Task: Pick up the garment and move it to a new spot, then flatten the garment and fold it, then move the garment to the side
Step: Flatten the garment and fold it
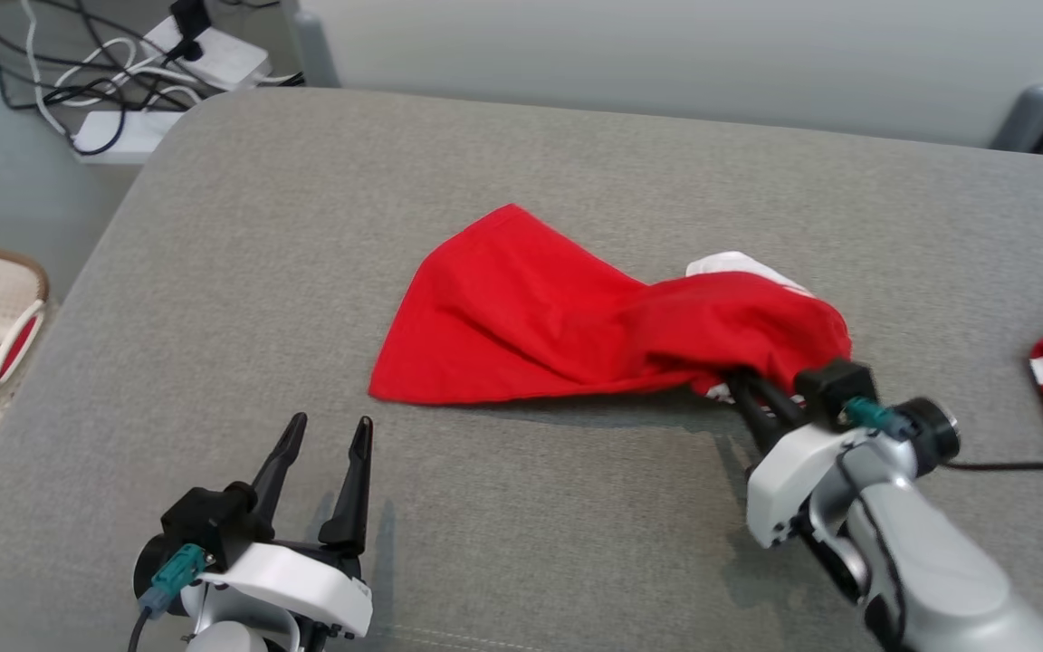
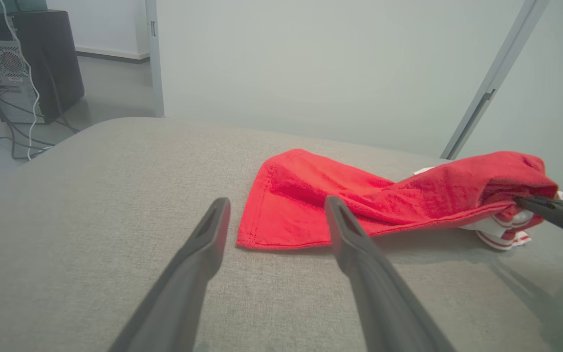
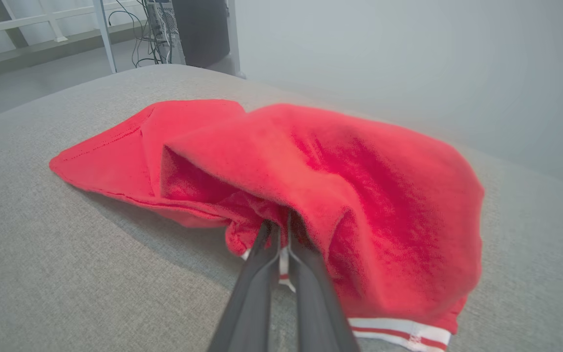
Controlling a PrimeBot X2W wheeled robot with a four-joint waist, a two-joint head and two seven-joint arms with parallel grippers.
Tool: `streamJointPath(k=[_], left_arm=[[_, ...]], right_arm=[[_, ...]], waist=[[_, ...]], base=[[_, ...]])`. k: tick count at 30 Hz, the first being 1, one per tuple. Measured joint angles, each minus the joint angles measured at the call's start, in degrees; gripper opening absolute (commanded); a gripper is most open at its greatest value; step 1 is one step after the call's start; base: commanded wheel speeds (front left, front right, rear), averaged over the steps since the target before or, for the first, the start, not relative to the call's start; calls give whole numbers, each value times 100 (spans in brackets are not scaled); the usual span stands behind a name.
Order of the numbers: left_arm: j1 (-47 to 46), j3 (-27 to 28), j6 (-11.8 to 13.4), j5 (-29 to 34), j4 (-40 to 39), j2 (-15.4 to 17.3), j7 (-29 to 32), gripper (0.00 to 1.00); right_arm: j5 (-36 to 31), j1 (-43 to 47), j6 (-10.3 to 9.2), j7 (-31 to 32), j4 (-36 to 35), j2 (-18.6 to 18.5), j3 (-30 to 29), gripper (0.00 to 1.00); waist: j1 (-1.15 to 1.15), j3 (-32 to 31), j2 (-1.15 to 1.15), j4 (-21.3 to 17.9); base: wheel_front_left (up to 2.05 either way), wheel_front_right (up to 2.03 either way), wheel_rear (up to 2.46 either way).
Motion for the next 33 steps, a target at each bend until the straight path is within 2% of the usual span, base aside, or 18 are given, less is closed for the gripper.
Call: streamJointPath(k=[7, 10, 11, 12, 13, 18, 22, 33], left_arm=[[-1, -242, -43, -13, 221, -1, 0, 100], [-3, -389, -43, -13, 422, -4, 0, 100], [-9, -447, -43, -13, 503, -2, 0, 100], [-16, -505, -43, -12, 589, -2, 0, 100], [-47, -570, -44, -9, 693, -2, 1, 100], [-390, -842, -46, 16, 1235, -2, 0, 100], [-692, -946, -49, 175, 1733, -8, 1, 100], [-1185, -508, -43, 252, 2338, -21, 1, 100]], right_arm=[[500, -190, 0, 768, -1005, -829, 263, 0], [722, -155, 0, 1207, -1334, -988, 436, 3], [800, -133, 0, 1373, -1415, -1006, 465, 38], [854, -102, 0, 1491, -1475, -1015, 488, 81], [891, -37, 0, 1545, -1569, -1017, 490, 100], [861, 200, 0, 1757, -1829, -1065, 398, 100], [781, 367, 0, 1769, -1995, -1147, 29, 100], [435, 706, 0, 1742, -2409, -975, -677, 100]], waist=[[0, -133, 0, -379], [0, -137, 0, -461], [0, -127, 0, -474], [0, -112, 0, -485], [0, -95, 0, -498], [0, -14, 0, -618], [0, 49, 0, -770], [0, 306, 0, -1163]], base=[[0, 0, 0], [0, 0, 0], [0, 0, 0], [0, 0, 0], [0, 0, 0], [0, 0, 0], [0, 0, 0], [0, 0, 0]])
